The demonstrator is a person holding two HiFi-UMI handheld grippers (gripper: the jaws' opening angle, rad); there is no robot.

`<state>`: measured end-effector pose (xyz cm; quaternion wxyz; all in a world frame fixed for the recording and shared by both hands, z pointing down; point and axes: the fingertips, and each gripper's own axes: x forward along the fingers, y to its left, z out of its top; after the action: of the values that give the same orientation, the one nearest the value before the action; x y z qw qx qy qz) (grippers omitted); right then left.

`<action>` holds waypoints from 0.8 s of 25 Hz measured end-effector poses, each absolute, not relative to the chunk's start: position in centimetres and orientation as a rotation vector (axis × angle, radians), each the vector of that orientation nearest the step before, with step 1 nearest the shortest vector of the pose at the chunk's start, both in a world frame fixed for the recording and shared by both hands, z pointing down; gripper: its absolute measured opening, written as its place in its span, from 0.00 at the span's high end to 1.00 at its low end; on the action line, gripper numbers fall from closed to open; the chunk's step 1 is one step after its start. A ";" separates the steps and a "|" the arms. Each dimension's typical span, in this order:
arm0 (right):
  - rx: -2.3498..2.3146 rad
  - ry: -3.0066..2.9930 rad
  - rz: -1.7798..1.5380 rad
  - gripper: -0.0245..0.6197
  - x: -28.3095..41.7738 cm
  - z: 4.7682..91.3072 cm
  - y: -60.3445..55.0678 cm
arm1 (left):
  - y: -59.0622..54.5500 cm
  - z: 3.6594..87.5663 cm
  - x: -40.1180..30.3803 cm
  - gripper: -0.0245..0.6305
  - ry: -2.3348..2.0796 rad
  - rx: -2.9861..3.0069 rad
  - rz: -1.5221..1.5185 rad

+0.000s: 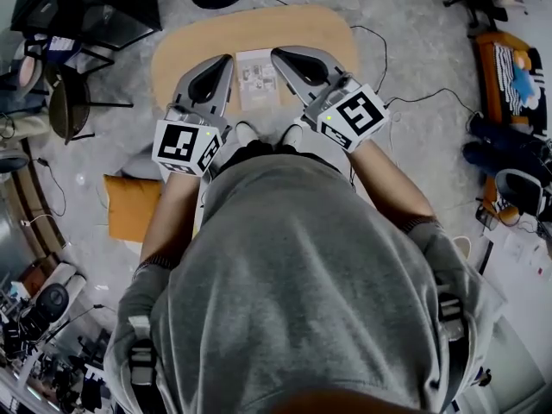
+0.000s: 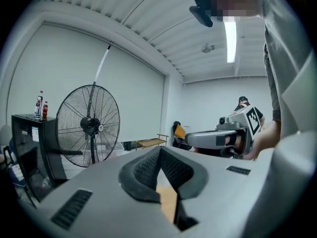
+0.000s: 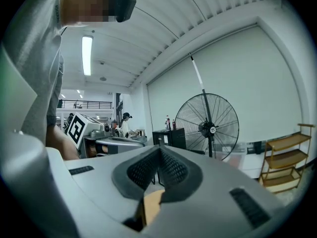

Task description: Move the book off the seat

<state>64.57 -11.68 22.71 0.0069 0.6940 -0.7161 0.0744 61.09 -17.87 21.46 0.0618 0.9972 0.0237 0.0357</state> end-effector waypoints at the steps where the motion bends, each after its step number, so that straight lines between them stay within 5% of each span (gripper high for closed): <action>1: 2.174 -2.238 0.229 0.95 64.5 22.6 -11.6 | -17.8 21.4 61.1 0.94 0.071 3.017 0.104; 20: 2.191 -2.241 0.223 0.95 64.4 22.1 -10.9 | -16.5 20.7 61.5 0.94 0.094 3.016 0.081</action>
<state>64.44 -10.90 22.12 -0.0001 0.6973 -0.7132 0.0710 61.55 -16.48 20.73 0.0614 0.9973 0.0311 0.0268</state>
